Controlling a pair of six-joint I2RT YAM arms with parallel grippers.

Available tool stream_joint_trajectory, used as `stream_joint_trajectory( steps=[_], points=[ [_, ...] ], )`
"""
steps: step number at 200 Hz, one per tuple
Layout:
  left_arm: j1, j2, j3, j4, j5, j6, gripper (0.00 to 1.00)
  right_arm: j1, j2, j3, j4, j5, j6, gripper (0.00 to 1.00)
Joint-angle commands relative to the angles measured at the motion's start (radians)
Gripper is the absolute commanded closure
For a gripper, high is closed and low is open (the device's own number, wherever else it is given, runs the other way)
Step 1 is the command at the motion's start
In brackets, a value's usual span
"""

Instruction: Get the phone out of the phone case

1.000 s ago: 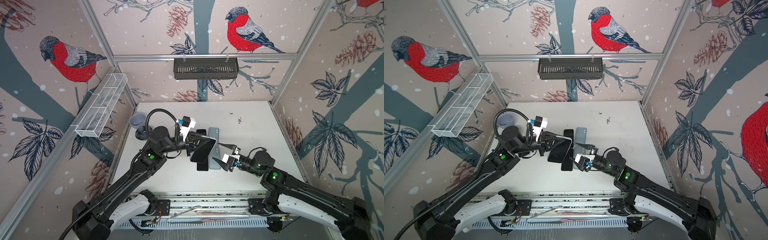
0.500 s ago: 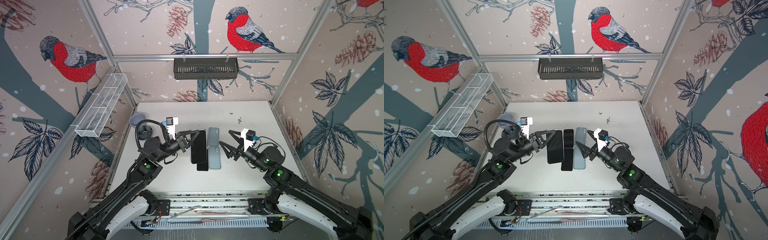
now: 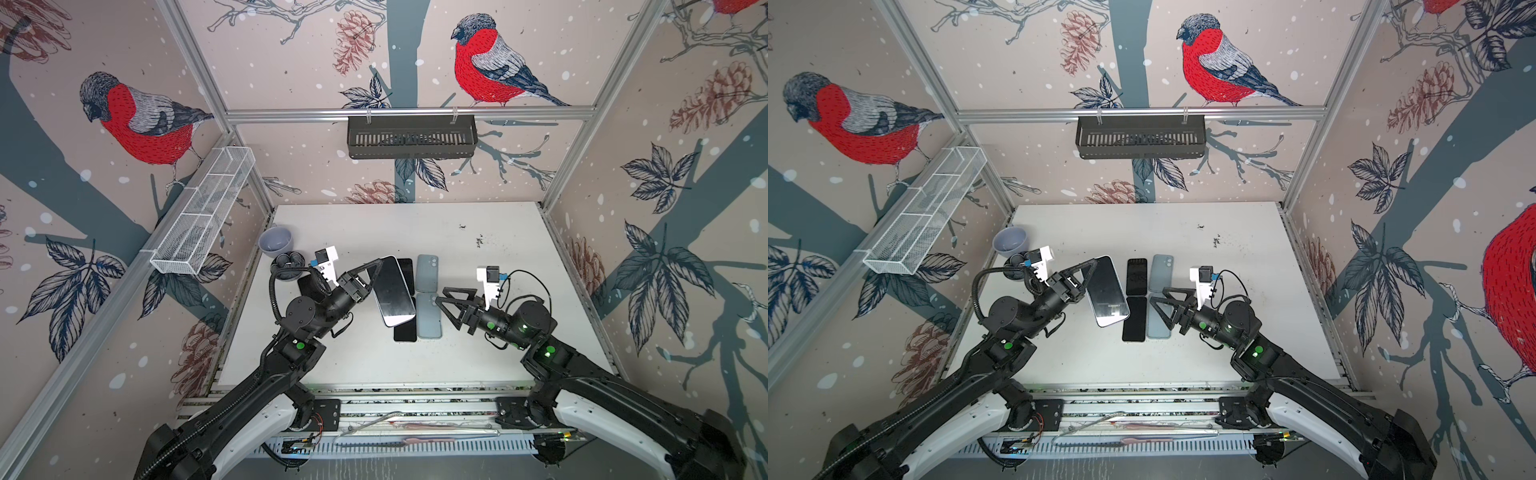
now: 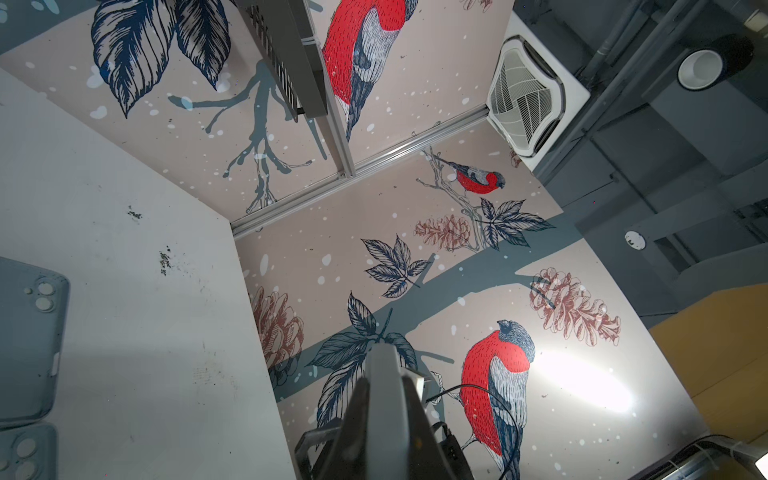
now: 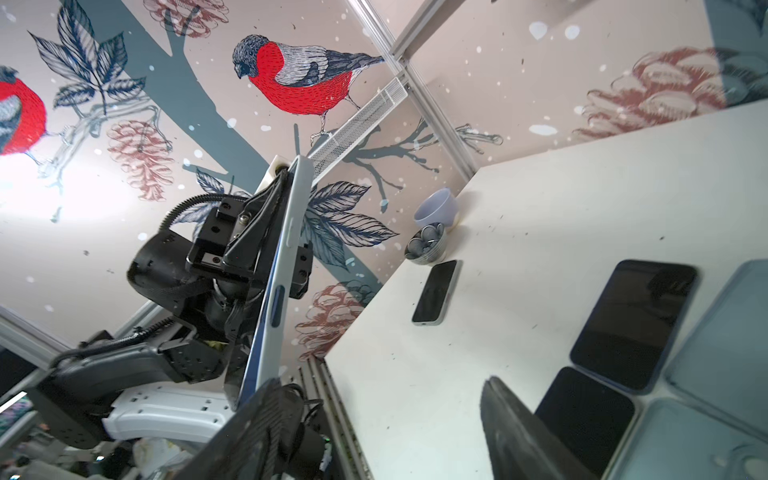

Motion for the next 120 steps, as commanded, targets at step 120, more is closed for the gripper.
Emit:
stream_joint_trajectory(
  steps=[120],
  points=[
    [0.002, 0.042, -0.019, 0.229, 0.011, -0.073, 1.00, 0.118, 0.166, -0.008, 0.270, -0.061, 0.088, 0.33]
  ],
)
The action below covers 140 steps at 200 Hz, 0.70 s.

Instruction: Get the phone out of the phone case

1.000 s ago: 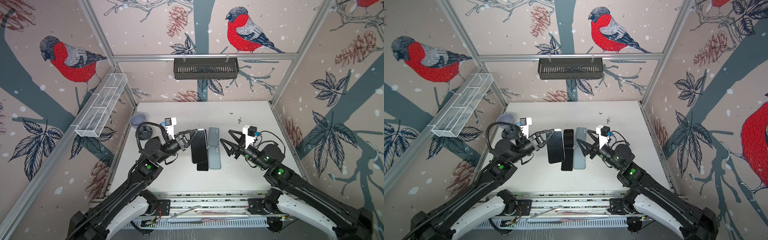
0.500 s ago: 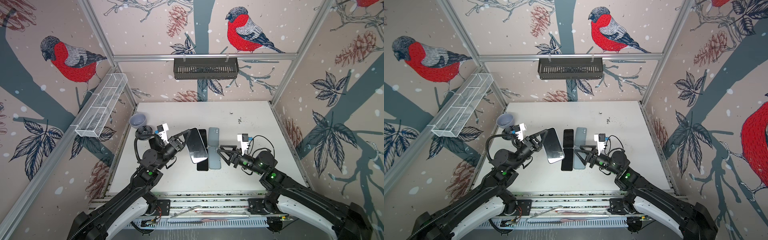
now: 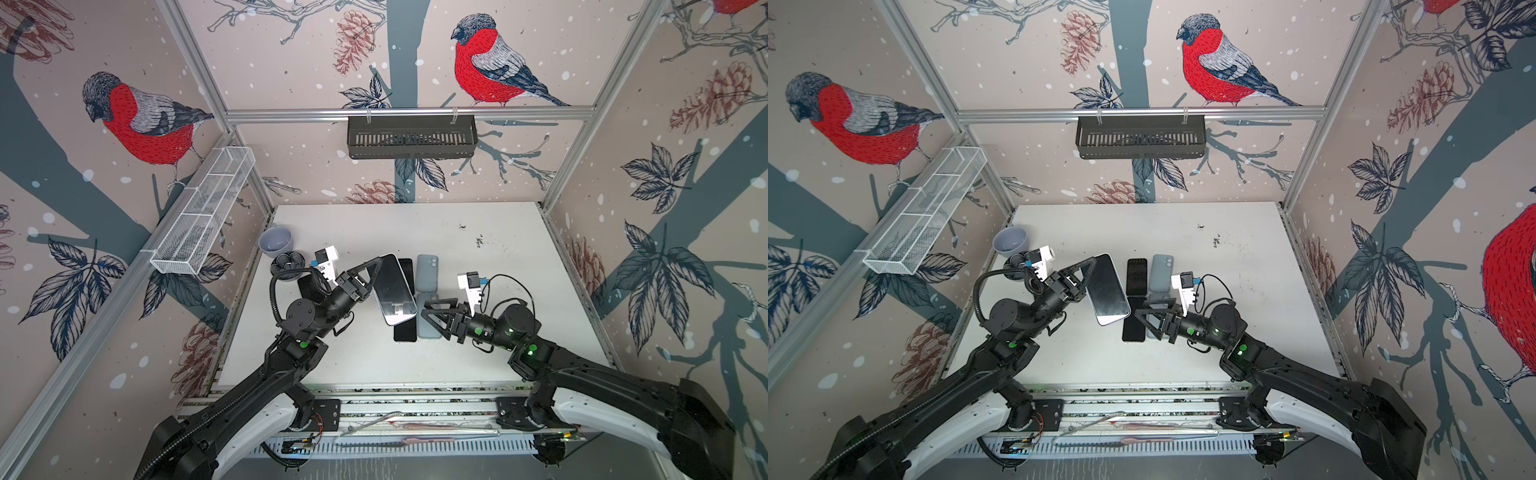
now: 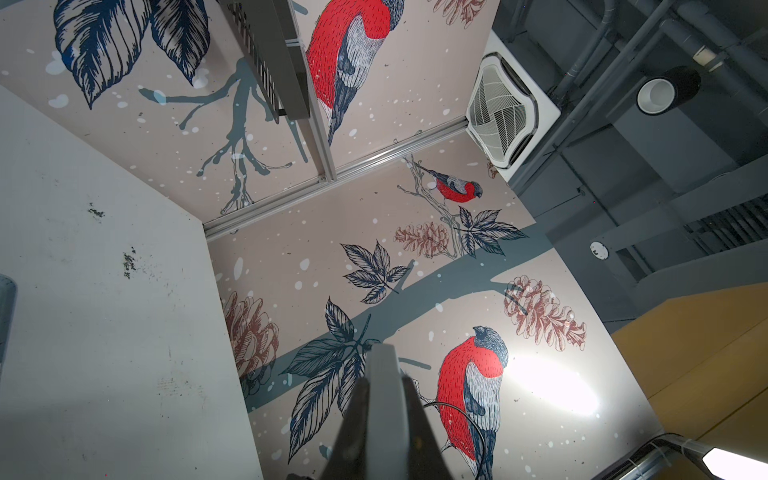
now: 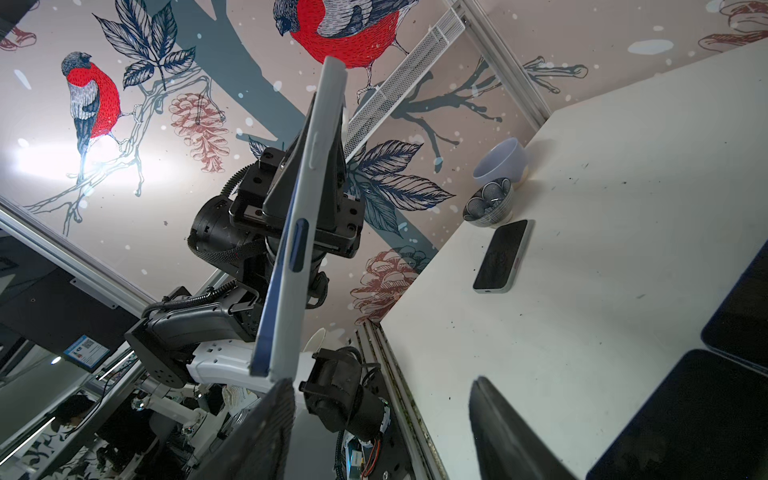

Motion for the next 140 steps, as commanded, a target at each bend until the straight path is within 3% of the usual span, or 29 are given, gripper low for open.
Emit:
stream_joint_trajectory(
  steps=[1, 140],
  points=[
    [0.001, 0.001, -0.003, 0.120, 0.007, -0.023, 1.00, 0.009, 0.010, 0.004, 0.078, -0.002, 0.010, 0.33],
    [-0.002, 0.032, -0.011, 0.176, 0.024, -0.023, 1.00, 0.030, 0.046, 0.006, 0.111, -0.004, 0.010, 0.33]
  ],
)
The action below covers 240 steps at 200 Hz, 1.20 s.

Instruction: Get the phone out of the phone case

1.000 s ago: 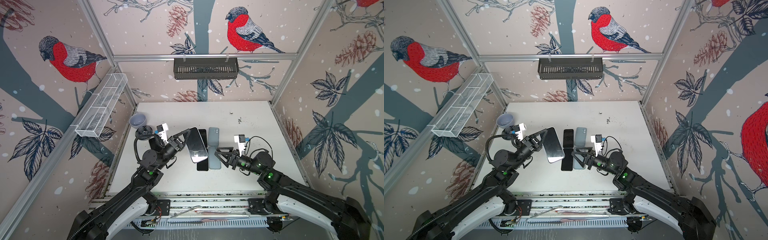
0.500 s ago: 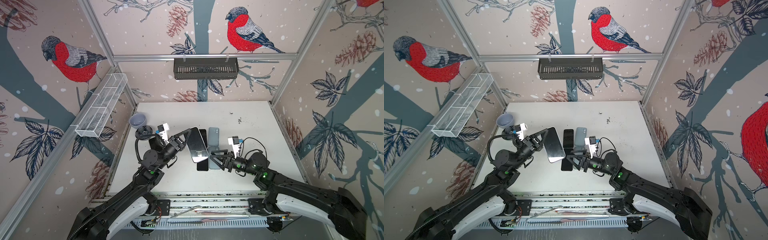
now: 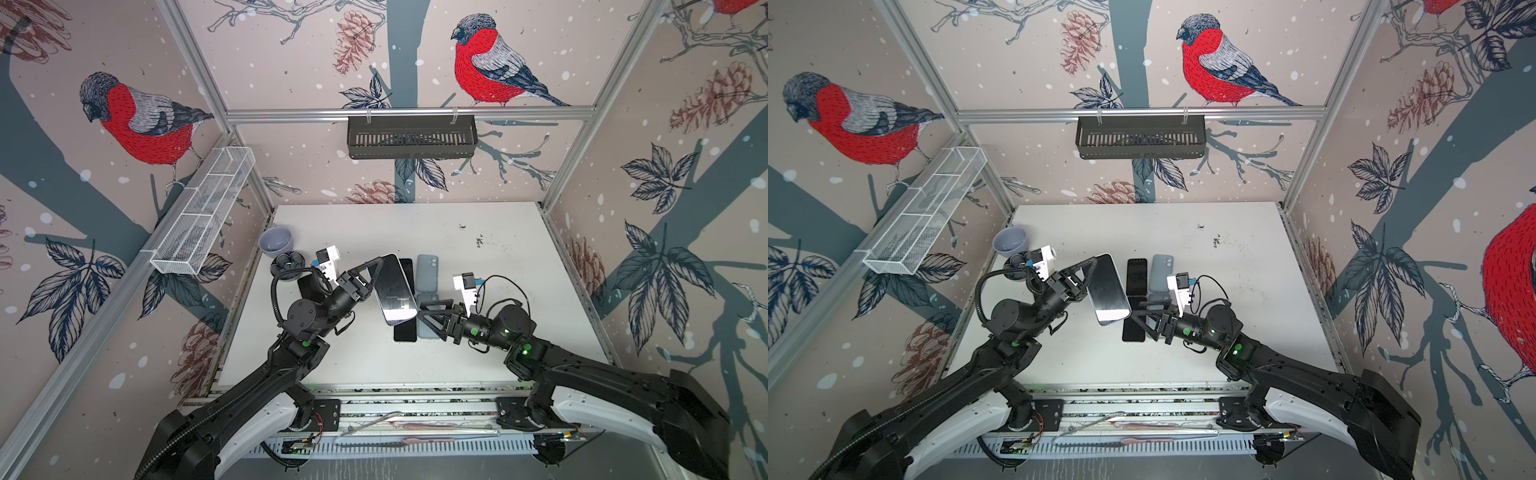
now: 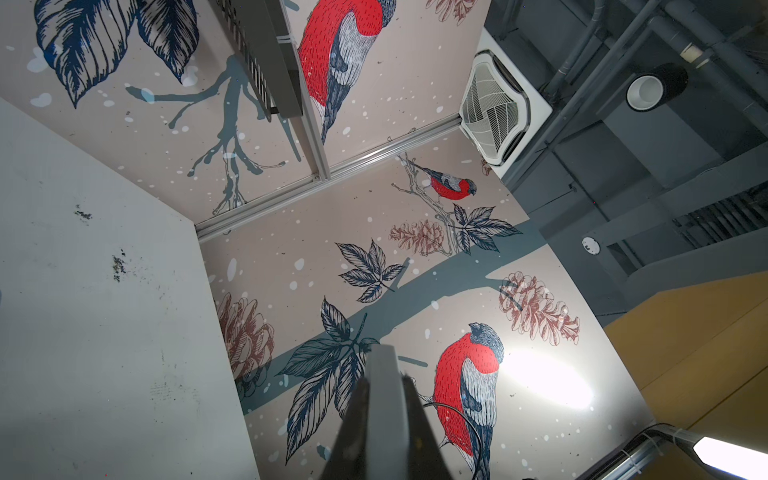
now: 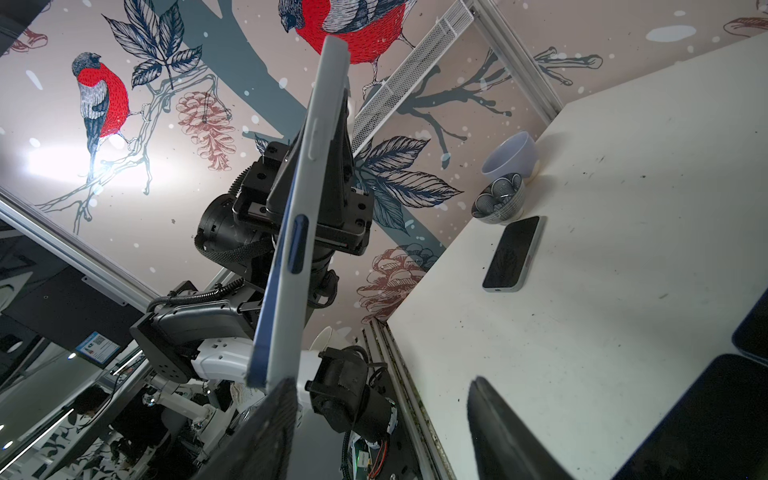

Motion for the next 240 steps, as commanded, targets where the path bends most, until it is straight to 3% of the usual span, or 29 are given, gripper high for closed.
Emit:
stream_joint_trajectory(
  steps=[1, 240],
  points=[
    [-0.001, 0.001, 0.000, 0.109, 0.007, -0.022, 1.00, 0.005, -0.002, 0.006, 0.051, -0.006, -0.004, 0.33],
    [0.000, 0.006, -0.009, 0.144, 0.048, -0.002, 1.00, 0.034, 0.053, 0.015, 0.092, -0.002, -0.007, 0.33]
  ],
)
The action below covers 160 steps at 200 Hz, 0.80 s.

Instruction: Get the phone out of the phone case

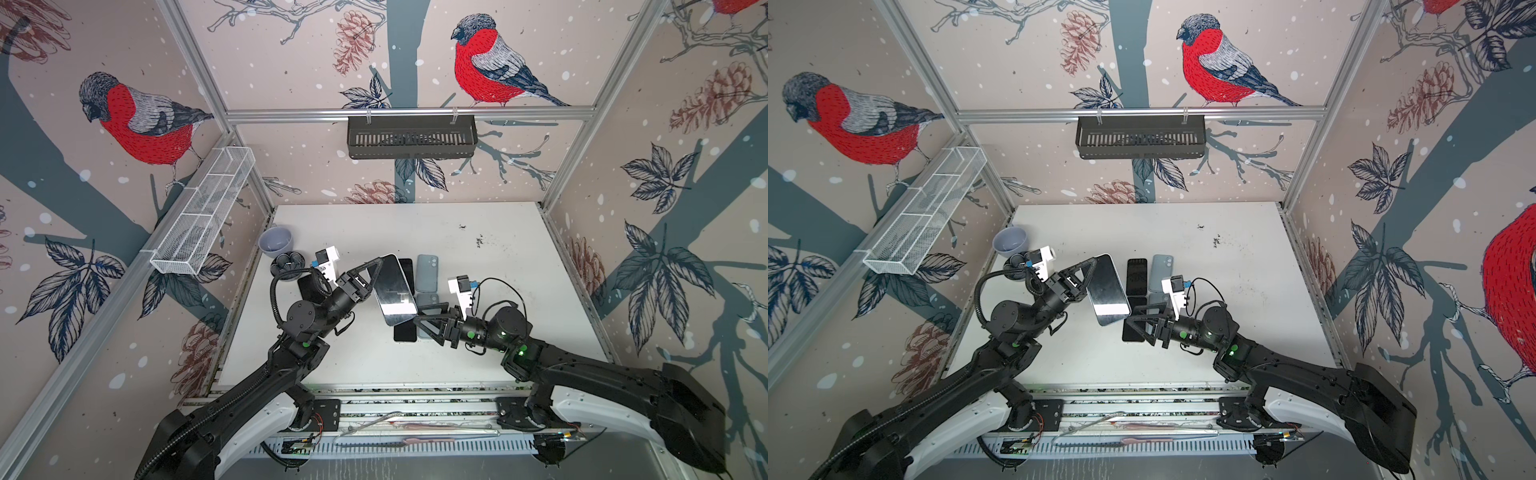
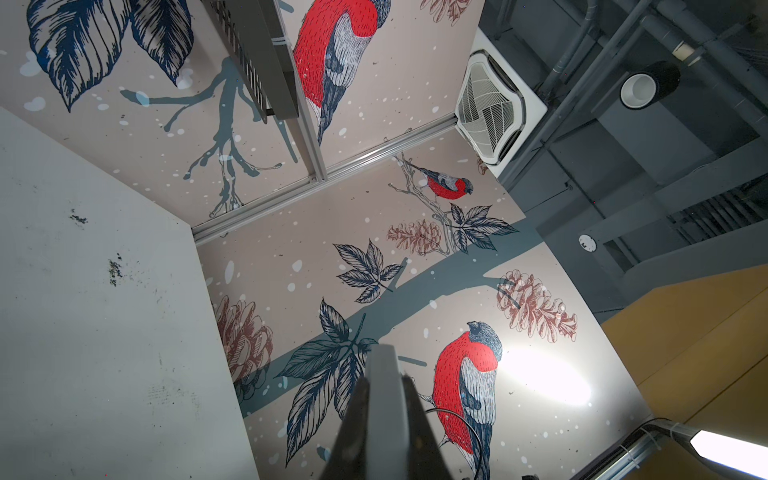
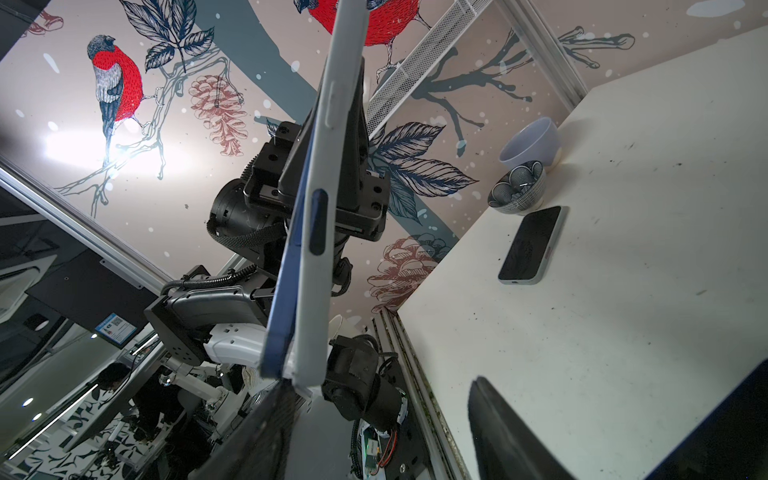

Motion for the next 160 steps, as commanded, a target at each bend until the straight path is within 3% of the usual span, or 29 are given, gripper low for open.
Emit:
stream_joint_trajectory(
  steps=[1, 94, 114, 142, 160],
  points=[
    [0.000, 0.005, 0.003, 0.121, 0.041, -0.007, 1.00, 0.001, 0.009, 0.013, 0.048, 0.006, -0.006, 0.33],
    [-0.002, 0.025, -0.019, 0.162, 0.062, -0.008, 1.00, 0.002, 0.045, 0.025, 0.087, 0.005, 0.022, 0.40],
    [-0.002, 0.027, -0.023, 0.163, 0.060, -0.006, 1.00, 0.002, 0.060, 0.023, 0.115, -0.010, 0.040, 0.50],
    [-0.002, 0.033, -0.033, 0.174, 0.047, -0.003, 1.00, 0.003, 0.072, 0.022, 0.150, -0.028, 0.074, 0.71],
    [-0.002, 0.036, -0.050, 0.187, 0.020, 0.004, 1.00, 0.006, 0.072, 0.017, 0.158, -0.038, 0.089, 0.78]
  ],
)
